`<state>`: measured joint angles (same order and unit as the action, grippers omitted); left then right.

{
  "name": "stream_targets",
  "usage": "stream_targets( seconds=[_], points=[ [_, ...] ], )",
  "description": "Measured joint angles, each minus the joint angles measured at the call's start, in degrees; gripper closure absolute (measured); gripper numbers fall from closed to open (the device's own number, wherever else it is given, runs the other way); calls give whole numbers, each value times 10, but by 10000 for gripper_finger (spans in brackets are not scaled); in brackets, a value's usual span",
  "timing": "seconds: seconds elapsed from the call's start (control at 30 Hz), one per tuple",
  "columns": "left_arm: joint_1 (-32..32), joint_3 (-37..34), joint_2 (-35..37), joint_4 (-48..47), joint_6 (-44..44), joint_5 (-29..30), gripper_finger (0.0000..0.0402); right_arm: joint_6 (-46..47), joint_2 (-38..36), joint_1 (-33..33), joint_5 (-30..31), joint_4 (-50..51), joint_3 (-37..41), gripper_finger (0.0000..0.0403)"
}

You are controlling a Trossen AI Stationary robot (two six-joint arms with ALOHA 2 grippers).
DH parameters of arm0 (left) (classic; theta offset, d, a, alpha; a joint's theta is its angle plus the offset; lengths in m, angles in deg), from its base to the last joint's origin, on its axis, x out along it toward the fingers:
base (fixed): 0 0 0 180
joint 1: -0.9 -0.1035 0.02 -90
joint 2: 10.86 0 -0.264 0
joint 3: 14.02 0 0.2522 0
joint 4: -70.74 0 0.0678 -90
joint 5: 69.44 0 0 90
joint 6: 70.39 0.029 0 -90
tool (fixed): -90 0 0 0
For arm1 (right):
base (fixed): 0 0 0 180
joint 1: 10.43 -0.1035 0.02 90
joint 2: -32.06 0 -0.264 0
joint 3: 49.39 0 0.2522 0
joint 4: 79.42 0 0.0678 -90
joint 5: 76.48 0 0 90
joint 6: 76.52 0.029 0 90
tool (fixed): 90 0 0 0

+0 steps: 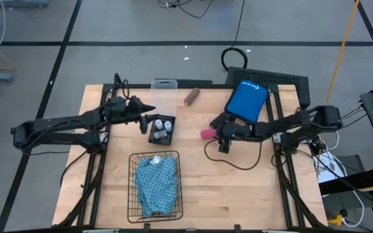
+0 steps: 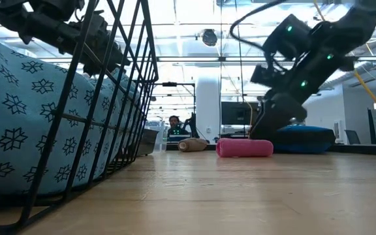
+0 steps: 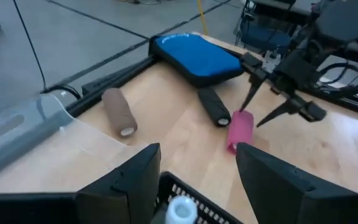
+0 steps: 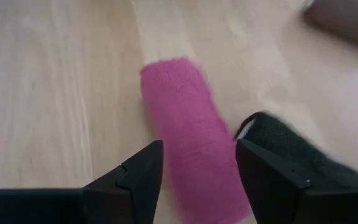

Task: Pick & place medical supplies in basket/bin
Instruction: Put the pink bandage into the transparent bin

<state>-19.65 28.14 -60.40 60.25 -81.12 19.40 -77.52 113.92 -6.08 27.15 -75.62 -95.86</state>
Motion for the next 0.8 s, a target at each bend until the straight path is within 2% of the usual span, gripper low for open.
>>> stream_targets(
  seconds=[0.07,0.27,0.4,0.5,0.67,0.8],
  points=[
    [1,0,0,-1,-2,-2,183,-4,24,8,-17,-14,0,199],
    [7,0,0,-1,-6,-3,182,-13,85,22,-12,-44,-1,165],
    [8,0,0,-1,-6,-3,182,1,101,21,-9,-46,-2,163],
    [8,0,0,-2,-6,-3,181,3,100,14,-3,-42,-2,179],
    [8,0,0,-2,-14,-3,182,6,78,1,-12,-48,1,229],
    [8,0,0,-1,-35,-3,182,9,58,-10,-34,-99,3,274]
  ],
)
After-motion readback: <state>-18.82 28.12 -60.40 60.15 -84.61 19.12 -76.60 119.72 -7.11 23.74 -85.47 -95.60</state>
